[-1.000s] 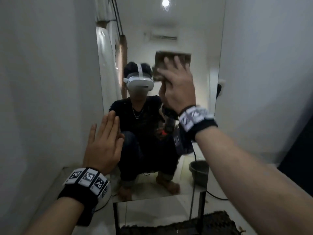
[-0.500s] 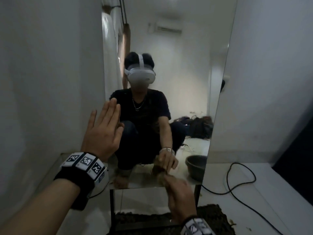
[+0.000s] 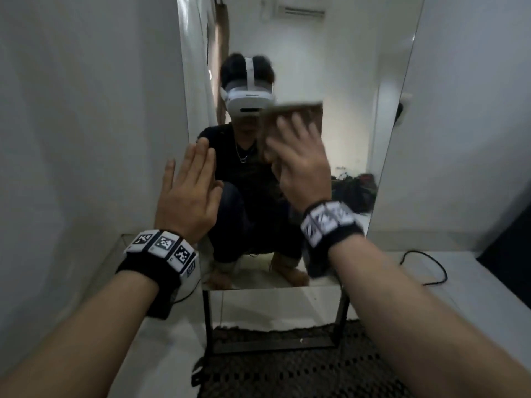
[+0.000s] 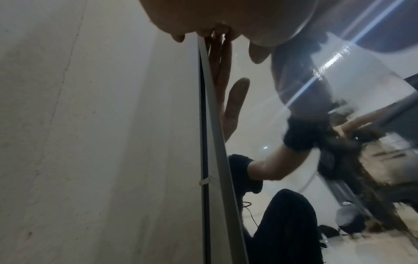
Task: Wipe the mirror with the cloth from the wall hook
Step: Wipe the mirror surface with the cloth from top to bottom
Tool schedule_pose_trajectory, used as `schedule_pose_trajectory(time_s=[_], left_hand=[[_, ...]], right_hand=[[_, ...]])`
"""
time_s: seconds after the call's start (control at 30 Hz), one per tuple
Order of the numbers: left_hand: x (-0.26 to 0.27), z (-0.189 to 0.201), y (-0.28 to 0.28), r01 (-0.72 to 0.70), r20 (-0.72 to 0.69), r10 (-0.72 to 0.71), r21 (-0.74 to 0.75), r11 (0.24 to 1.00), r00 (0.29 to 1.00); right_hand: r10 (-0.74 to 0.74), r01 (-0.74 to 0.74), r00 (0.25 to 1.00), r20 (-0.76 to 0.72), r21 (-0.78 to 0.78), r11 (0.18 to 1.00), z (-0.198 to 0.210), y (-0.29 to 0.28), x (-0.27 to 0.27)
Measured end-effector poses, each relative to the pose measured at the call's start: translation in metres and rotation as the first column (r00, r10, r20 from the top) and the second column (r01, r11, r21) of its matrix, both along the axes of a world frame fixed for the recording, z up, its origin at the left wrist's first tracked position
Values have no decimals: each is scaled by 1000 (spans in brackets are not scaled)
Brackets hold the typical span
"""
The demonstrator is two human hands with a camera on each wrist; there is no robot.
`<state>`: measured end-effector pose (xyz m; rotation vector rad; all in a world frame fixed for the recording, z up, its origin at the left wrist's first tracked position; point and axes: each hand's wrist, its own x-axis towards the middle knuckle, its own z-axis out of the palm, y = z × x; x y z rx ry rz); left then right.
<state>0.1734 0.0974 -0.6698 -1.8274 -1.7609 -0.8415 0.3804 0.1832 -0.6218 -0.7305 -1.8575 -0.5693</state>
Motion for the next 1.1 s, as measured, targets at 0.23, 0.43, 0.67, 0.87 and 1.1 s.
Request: schedule_pose_trajectory(time_s=[0.23,0.43,0.67,0.87,1.1], left_hand=[[-1,1,-2,-17,-33,16,-25,1000,999],[-2,4,-8,1,-21,-1,-15,1000,1000],[0,0,-6,2,3,-2,4,1000,1000],[5,0,-4,-8,26,8,15,1000,1000],[4,-2,-4,-9,45,9,-7,1000,999]], right_hand=[[26,48,976,218,-327,944,-159,-71,35],[110,-65,991,79,-443,894,-152,-95,77],[30,10,926,-377,104,995,73,-13,93],[-92,61,980,-176,-176,983,60,32,101],[-150,77,961,-232,-296,952,-102,-14,116]])
